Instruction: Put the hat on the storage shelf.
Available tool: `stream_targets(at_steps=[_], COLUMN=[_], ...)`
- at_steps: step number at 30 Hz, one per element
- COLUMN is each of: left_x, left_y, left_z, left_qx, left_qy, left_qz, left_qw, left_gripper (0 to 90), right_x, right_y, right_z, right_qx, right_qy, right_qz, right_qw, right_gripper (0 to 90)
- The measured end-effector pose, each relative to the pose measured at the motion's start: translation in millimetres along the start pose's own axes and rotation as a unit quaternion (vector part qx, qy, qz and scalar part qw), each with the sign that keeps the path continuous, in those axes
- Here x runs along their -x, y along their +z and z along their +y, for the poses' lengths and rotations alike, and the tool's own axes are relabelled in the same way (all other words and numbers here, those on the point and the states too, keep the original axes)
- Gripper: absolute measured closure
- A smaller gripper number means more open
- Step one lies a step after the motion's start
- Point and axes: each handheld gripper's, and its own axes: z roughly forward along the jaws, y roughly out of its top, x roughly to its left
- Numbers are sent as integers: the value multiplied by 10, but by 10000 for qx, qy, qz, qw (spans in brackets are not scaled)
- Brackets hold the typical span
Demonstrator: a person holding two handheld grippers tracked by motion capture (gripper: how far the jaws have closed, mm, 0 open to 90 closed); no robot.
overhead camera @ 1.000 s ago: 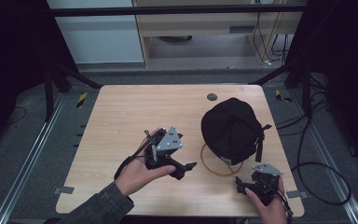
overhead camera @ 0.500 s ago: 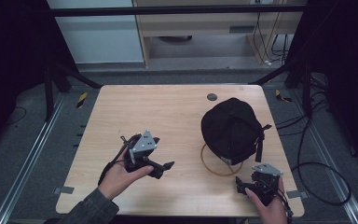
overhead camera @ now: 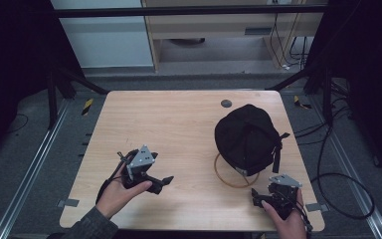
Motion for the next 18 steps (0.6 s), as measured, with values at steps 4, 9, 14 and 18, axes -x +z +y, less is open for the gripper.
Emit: stream_targets(at_steps=[4, 9, 14, 18], left_x=[-25, -86, -156, -243], left_y=[4, 18, 19, 22], left_z=[-77, -188, -323, -470], left_qx=[-46, -199, -309, -419], left_qy=[-64, -105, -223, -362], left_qz=[20, 41, 26, 95], left_qw=[10000, 9997, 9993, 9984], left_gripper=[52, 52, 49, 47], right_x=[0, 0, 0, 0], right_y=[0, 0, 0, 0], right_z=[0, 0, 0, 0], right_qx=[0, -1, -1, 0], right_qy=[-2, 0, 0, -1], right_qz=[0, 0, 0, 1], right_qw=[10000, 10000, 10000, 10000], right_gripper=[4, 4, 4, 4])
